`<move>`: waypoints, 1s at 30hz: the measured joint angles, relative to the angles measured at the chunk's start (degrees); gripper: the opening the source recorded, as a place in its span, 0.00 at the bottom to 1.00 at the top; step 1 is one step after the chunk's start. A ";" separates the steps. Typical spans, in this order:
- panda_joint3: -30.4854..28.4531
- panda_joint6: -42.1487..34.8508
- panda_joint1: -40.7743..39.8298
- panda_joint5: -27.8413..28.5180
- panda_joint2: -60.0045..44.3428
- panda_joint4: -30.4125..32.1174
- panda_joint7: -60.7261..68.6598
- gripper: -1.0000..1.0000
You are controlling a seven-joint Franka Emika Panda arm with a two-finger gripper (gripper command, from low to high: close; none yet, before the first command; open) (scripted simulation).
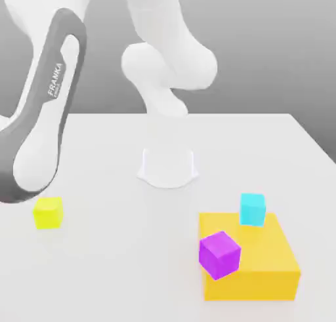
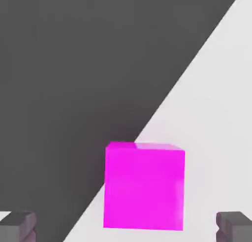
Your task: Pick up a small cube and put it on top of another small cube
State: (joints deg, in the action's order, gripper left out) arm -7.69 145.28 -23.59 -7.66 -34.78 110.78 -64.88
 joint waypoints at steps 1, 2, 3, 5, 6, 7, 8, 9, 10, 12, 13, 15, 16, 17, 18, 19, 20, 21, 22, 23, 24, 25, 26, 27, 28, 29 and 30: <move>0.34 1.49 -0.32 -0.36 -2.07 -0.48 0.19 0.50; 0.57 2.55 -0.52 -0.62 -3.53 -0.82 0.34 0.00; 0.57 2.55 -0.52 -0.62 -3.53 -0.82 0.34 0.00; 0.58 2.58 -0.52 -0.72 -3.53 -0.82 0.42 0.00; 0.59 2.60 -0.52 -0.78 -3.53 -0.83 0.47 0.00; 0.59 2.62 -0.52 -0.84 -3.53 -0.83 0.51 0.00; 0.66 3.14 -0.58 -0.96 -4.26 -1.00 0.57 0.00; 0.50 2.59 -0.46 -0.88 -3.60 -0.84 0.51 0.00; 0.23 1.53 -0.26 -0.68 -2.23 -0.53 0.36 0.00; -0.42 -1.26 0.23 -0.10 1.38 0.30 -0.02 0.00; -0.38 -2.39 0.85 0.02 3.40 1.14 -0.46 0.00; 0.85 -3.51 3.23 -0.29 7.68 4.02 -2.11 0.00; 1.55 -3.94 4.57 -0.45 9.85 5.60 -3.06 0.00; 2.34 -4.35 5.89 -0.57 12.02 7.21 -4.04 0.00; 3.15 -4.72 7.22 -0.57 14.18 8.85 -5.17 0.00; 4.00 -5.08 8.54 -0.52 16.33 10.49 -6.34 0.00; 4.89 -5.43 9.83 -0.40 18.47 12.15 -7.56 0.00; 5.78 -5.77 11.11 -0.23 20.59 13.80 -8.82 0.00; 6.70 -6.09 12.35 -0.01 22.69 15.46 -10.13 0.00; 7.65 -6.42 13.55 0.27 24.76 17.13 -11.48 0.00; 8.65 -6.73 14.78 0.59 26.81 18.79 -12.88 0.00; 9.66 -7.04 16.52 0.96 28.82 20.46 -14.31 0.00; 10.58 -7.34 18.57 1.36 30.81 22.13 -15.78 0.00; 11.36 -7.64 20.22 1.79 32.76 23.80 -17.28 0.00; 12.36 -7.95 21.55 2.28 34.67 25.46 -18.80 0.00; 13.04 -8.23 23.18 2.82 36.54 27.13 -20.40 0.00; 13.71 -8.52 24.30 3.41 38.38 28.81 -22.05 0.00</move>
State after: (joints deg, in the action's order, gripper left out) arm 6.03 136.76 0.71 -4.25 3.60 139.59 -86.93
